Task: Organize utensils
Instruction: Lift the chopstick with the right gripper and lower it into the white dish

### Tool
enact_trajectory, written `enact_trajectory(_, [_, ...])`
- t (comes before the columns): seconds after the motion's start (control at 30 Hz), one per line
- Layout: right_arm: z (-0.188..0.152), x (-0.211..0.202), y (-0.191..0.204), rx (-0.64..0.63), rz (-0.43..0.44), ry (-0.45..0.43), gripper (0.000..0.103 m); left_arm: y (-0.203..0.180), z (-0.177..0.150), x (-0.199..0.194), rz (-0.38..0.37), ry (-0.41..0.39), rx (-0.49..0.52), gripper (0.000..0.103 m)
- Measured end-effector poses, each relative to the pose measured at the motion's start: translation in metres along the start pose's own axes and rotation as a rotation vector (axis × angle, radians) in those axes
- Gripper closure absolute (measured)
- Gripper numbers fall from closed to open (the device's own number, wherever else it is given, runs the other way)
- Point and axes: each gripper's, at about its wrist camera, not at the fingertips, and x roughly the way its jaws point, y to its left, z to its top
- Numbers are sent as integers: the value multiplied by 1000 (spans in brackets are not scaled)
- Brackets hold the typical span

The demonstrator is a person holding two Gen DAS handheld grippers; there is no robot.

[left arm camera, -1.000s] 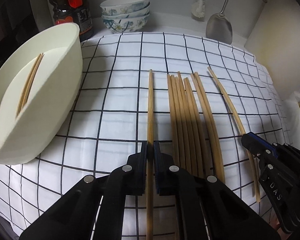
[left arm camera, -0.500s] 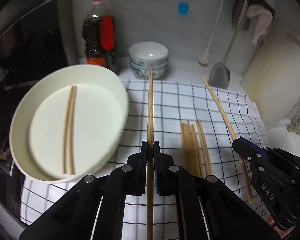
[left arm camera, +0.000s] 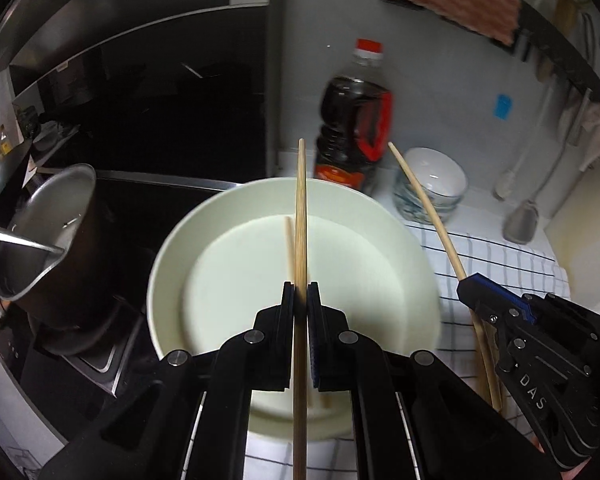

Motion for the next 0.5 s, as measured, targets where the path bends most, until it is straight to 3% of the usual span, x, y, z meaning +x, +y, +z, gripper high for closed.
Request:
enact_trajectory(0.23, [10,62,22,51,25,108,97,27,-2,51,12,83,-16,95])
enact_trajectory(0.5, [2,104,27,78,-27,198,97,37,-5,91,-3,152,-25,95])
